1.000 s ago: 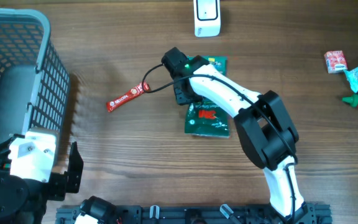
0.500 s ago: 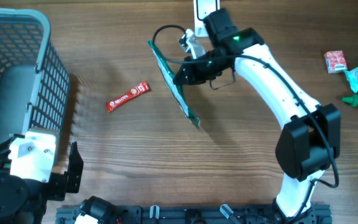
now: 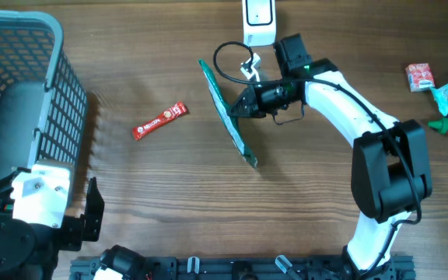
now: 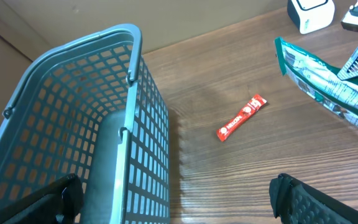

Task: Scan the item barcode

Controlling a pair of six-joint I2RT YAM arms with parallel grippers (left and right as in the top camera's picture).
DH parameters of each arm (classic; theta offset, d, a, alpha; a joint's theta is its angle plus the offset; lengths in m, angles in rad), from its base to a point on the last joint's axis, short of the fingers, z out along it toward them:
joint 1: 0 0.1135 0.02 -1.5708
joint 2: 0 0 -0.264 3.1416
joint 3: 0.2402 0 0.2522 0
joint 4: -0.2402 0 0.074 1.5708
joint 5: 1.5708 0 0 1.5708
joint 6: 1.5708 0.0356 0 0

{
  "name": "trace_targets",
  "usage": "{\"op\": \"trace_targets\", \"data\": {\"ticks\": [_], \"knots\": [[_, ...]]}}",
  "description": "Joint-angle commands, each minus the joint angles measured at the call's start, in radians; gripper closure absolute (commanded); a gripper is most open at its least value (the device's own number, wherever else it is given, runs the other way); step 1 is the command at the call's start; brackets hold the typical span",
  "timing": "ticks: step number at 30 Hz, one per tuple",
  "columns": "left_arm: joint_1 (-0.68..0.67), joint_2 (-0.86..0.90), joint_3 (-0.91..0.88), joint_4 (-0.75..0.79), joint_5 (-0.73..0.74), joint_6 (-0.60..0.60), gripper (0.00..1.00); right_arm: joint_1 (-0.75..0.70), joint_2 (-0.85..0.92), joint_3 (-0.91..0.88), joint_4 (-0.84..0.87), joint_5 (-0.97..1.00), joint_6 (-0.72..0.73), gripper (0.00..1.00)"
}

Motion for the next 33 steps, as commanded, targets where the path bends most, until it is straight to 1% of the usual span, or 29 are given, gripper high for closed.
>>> {"op": "trace_targets", "data": {"ticks": [1,6,12,21,30,33], "knots": [[0.008,0.005,0.002,0.002,0.008,-0.009,0.0,-0.002,0.013,-0.008,-0.006,0.047,0.019,0.96],[0.008,0.005,0.002,0.002,0.008,-0.009,0.0,-0.022,0.013,-0.008,-0.025,0.149,0.021,0.96],[0.008,0.005,0.002,0.002,0.008,-0.009,0.0,-0.095,0.013,-0.008,-0.043,0.244,0.04,0.96],[0.008,0.005,0.002,0.002,0.008,-0.009,0.0,-0.179,0.013,-0.008,-0.043,0.248,0.04,0.96],[0.008,0.005,0.002,0.002,0.008,-0.009,0.0,-0.177,0.013,-0.008,-0.048,0.223,0.04,0.95],[0.008,0.005,0.002,0.002,0.008,-0.009,0.0,-0.177,0.013,-0.007,-0.048,0.142,0.04,0.8]]}}
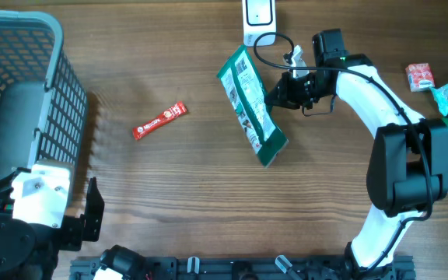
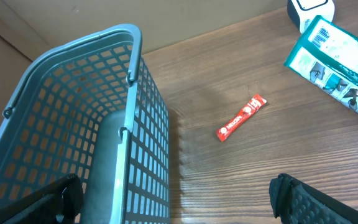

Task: Scan the item barcode

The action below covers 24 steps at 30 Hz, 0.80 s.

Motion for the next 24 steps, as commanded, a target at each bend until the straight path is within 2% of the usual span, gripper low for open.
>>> {"op": "trace_targets", "data": {"ticks": [1,4,8,13,18,21,22,24], "knots": [[0.008,0.005,0.002,0.002,0.008,-0.009,0.0,0.003,0.013,-0.003,-0.001,-0.109,-0.002,0.76],[0.008,0.005,0.002,0.002,0.008,-0.009,0.0,0.005,0.012,-0.003,-0.002,-0.196,-0.032,0.64],[0.008,0.005,0.002,0.002,0.008,-0.009,0.0,0.005,0.012,-0.003,-0.001,-0.202,-0.045,0.62],[0.008,0.005,0.002,0.002,0.008,-0.009,0.0,0.005,0.012,-0.003,-0.003,-0.109,-0.05,0.5],[0.008,0.005,0.002,0.002,0.008,-0.009,0.0,0.005,0.012,-0.003,-0.02,0.063,0.075,0.46],[0.008,0.005,0.002,0.002,0.008,-0.009,0.0,0.005,0.012,-0.003,-0.021,0.095,0.117,0.43],[0.008,0.005,0.002,0.002,0.008,-0.009,0.0,0.005,0.012,-0.003,-0.015,0.096,0.129,0.36],[0.008,0.005,0.002,0.002,0.008,-0.009,0.0,0.005,0.012,-0.003,0.008,0.106,0.167,0.29]]}}
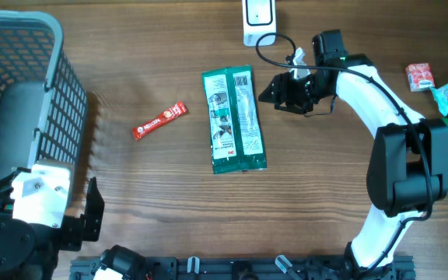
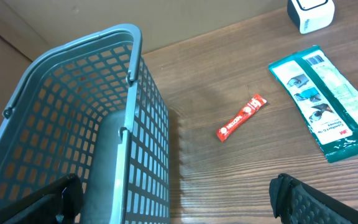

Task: Scan the item barcode
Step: 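Move the left gripper from the basket to the gloves pack's left edge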

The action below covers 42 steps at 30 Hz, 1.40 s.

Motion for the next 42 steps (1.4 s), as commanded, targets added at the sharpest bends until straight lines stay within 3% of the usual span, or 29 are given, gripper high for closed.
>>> {"op": "trace_targets", "data": {"ticks": [1,5,11,17,19,23,29,36,42], "knots": [[0.008,0.005,0.002,0.002,0.008,-0.009,0.0,0.005,0.012,-0.003,0.04,0.07,0.105,0.27],[0.008,0.005,0.002,0.002,0.008,-0.009,0.0,0.005,0.012,-0.003,0.116,0.069,0.185,0.21],[0.008,0.005,0.002,0.002,0.008,-0.009,0.0,0.005,0.012,-0.003,0.182,0.068,0.303,0.2],[0.008,0.005,0.002,0.002,0.008,-0.008,0.0,-0.006,0.011,-0.003,0.158,0.069,0.313,0.2],[0.008,0.005,0.002,0.045,0.005,0.059,0.0,-0.019,0.011,-0.003,0.147,0.068,0.313,0.18],[0.008,0.005,0.002,0.139,0.196,0.048,0.0,-0.047,0.011,-0.003,0.126,0.048,0.301,0.1],[0.008,0.005,0.002,0.289,0.344,0.047,0.0,-0.064,0.011,-0.003,0.121,0.042,0.284,0.07],[0.008,0.02,0.001,0.333,0.469,0.046,0.0,-0.067,0.011,-0.003,0.111,0.042,0.284,0.06],[0.008,0.15,-0.064,0.364,0.472,-0.077,0.0,-0.067,0.011,-0.003,0.1,0.043,0.283,0.06]]}}
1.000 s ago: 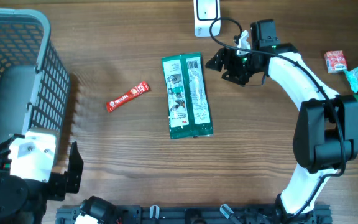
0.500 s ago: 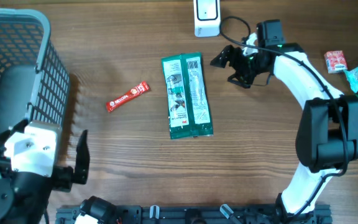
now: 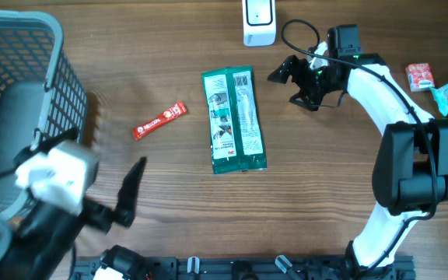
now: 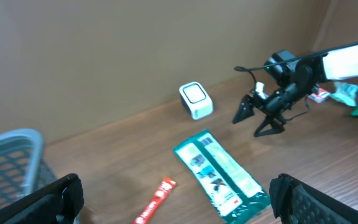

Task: Scan the item barcode
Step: 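Move the left gripper from the basket to the gloves pack's left edge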

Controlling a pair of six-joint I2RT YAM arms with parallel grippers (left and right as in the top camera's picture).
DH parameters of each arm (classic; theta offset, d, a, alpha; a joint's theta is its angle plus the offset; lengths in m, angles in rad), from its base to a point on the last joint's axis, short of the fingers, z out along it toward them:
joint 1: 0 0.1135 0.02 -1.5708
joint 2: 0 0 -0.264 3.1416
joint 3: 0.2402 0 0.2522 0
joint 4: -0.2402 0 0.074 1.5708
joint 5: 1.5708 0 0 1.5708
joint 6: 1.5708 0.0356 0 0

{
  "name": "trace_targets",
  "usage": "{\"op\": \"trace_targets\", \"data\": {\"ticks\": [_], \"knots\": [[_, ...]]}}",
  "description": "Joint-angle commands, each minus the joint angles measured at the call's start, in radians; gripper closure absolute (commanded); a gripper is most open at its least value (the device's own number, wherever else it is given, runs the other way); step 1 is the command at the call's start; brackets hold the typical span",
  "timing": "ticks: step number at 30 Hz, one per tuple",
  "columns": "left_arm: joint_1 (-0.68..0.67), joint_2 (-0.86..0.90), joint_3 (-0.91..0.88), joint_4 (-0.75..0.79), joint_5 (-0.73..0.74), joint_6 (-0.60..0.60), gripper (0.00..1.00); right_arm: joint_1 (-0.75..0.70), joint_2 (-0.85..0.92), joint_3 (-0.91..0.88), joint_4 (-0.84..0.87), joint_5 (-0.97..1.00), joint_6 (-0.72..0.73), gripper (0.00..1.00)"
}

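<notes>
The green packet (image 3: 234, 120) lies flat in the table's middle, printed face up, with its top end toward the white scanner (image 3: 258, 19) at the far edge. My right gripper (image 3: 288, 87) hovers open to the right of the packet's top end, holding nothing. In the left wrist view the packet (image 4: 222, 177) and the scanner (image 4: 196, 99) lie ahead of my left gripper (image 4: 178, 200). Its fingers (image 4: 298, 198) stand wide open and empty at the near left of the table.
A red stick sachet (image 3: 160, 120) lies left of the packet. The grey mesh basket (image 3: 49, 70) fills the far left. A small red-white pack (image 3: 420, 76), a teal packet and a red-yellow bottle sit at the right edge.
My left arm has risen and turned, so its camera now looks across the table at the scanner and right arm. My right gripper has drawn back from the packet, which has not moved.
My right gripper first held the green packet on edge below the scanner. Then the packet was tilted face up closer to the scanner. Then it lay flat on the table with the gripper open beside it. Now the gripper is farther off and my left arm has moved.
</notes>
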Motion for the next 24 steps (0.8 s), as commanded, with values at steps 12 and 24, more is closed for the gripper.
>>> {"op": "trace_targets", "data": {"ticks": [12,24], "knots": [[0.022,0.778,-0.1,0.237,0.069,-0.429,0.0,-0.002,0.011,-0.002,-0.048,-0.003,-0.051,0.05],[0.139,1.17,-0.101,0.407,0.5,-0.636,0.01,-0.002,0.011,-0.002,-0.083,0.035,-0.066,0.02]]}}
